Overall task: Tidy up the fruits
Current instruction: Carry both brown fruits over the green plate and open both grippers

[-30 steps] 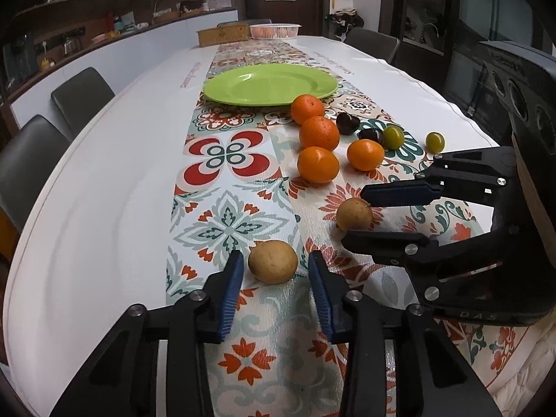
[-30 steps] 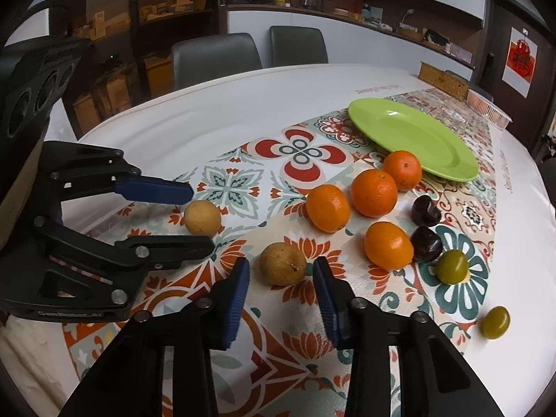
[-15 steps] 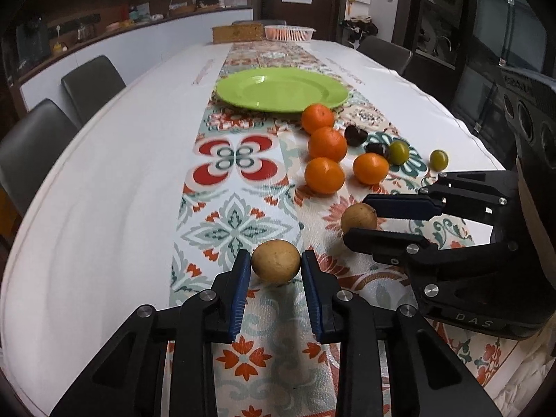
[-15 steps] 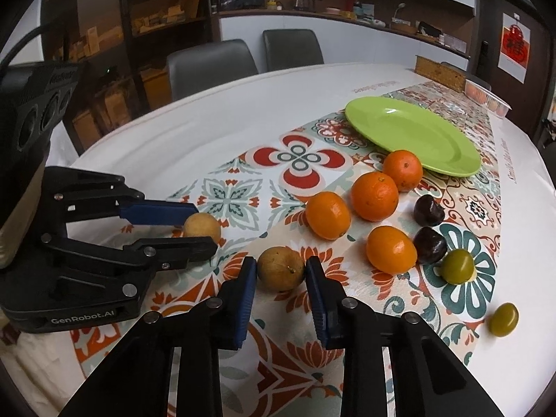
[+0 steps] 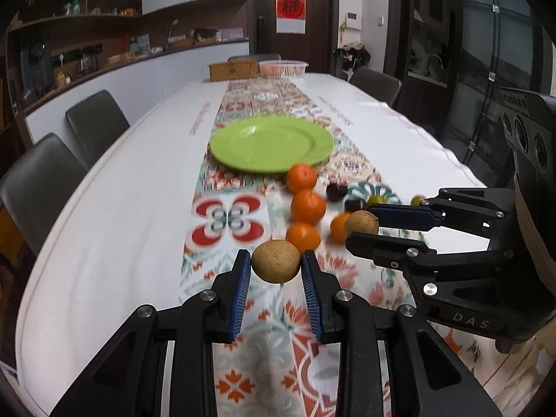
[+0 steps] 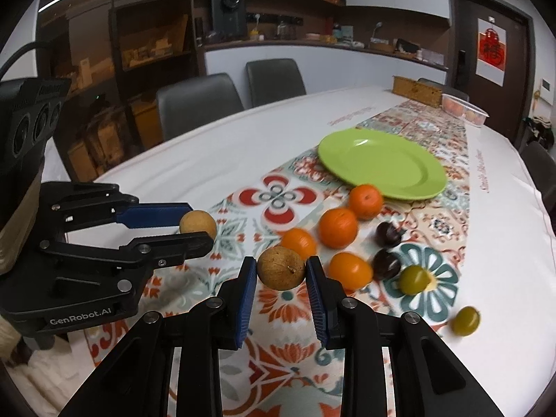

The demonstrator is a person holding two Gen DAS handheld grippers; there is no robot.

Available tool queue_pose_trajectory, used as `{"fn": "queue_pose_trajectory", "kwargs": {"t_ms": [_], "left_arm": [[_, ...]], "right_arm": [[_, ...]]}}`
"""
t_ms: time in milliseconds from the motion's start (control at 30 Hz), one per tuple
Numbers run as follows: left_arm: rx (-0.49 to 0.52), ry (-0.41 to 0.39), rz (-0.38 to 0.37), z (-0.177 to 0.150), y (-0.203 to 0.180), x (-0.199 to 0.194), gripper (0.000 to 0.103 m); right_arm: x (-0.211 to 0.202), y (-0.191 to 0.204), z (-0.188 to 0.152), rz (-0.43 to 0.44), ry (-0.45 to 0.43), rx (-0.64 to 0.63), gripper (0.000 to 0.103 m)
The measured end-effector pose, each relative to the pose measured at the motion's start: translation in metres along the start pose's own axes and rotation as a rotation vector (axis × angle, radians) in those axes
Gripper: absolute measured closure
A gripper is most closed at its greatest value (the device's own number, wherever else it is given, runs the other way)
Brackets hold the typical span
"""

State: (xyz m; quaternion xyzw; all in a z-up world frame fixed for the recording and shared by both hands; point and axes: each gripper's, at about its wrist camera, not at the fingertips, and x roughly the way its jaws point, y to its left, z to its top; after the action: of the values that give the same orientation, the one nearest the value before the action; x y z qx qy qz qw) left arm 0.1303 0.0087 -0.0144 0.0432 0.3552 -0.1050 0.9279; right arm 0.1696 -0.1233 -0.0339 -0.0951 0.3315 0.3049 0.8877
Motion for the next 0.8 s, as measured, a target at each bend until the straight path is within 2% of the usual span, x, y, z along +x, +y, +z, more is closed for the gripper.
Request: {"fn": "queue_pose_trajectory", "kwargs": {"t_ms": [367, 567, 800], "left_arm": [[0.014, -0.06, -0.012, 0.056, -0.001, 0.012, 0.073], [0.001, -0.046, -0.033, 0.086, 0.005, 0.032, 0.073], [-0.001, -0.014, -0.054, 0.112, 0.012, 0.065, 0.073]], "right_arm": [[-0.013, -0.04, 0.046, -0.064, -0.072, 0.049, 0.073], [-0.006, -0.059, 0.072, -0.087, -0.073, 0.052, 0.073], [0.015, -0.083, 0.09, -0.101, -0.036, 0.072, 0.073]]}}
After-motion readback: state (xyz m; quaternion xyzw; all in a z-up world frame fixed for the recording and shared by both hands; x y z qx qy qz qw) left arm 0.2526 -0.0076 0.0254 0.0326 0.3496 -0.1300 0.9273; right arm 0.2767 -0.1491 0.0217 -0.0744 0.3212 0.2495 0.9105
